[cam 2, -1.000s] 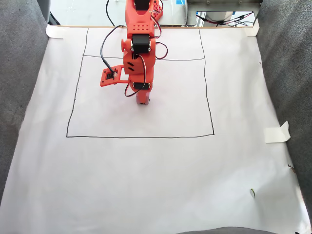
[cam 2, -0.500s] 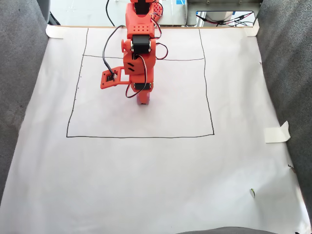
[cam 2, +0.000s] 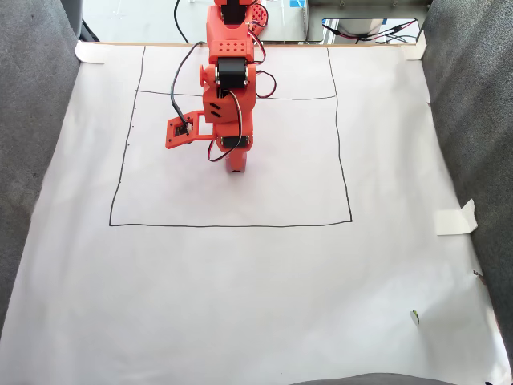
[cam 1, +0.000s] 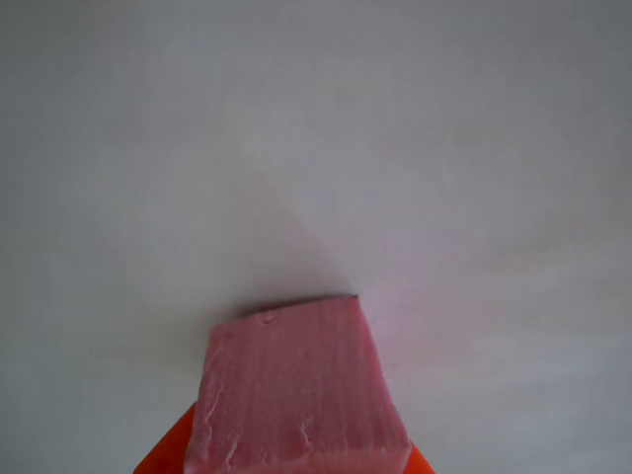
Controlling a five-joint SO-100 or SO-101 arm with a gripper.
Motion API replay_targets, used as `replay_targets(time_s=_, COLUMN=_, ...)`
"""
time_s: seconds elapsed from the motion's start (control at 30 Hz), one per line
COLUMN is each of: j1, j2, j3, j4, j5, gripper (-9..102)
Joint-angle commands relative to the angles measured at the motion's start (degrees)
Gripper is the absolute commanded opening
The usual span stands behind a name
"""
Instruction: Grasp the colored block, Place it on the black dot, and then return the arm to the default position.
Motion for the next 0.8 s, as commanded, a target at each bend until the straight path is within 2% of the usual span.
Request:
replay_targets(time_s=0.0, j1=-0.3, j2=1.6, j3=-1.7, j4=0.4, j5=-0.9, gripper=4)
replay_targets(time_s=0.3, j1=0.5, j2=4.3, j3=0.7, j4=-0.5, j5=-1.8, gripper=13)
replay_targets(time_s=0.77, j1=0.9, j2=13.4, j3=15.7, j4=-8.6, j5=-3.1, gripper=32)
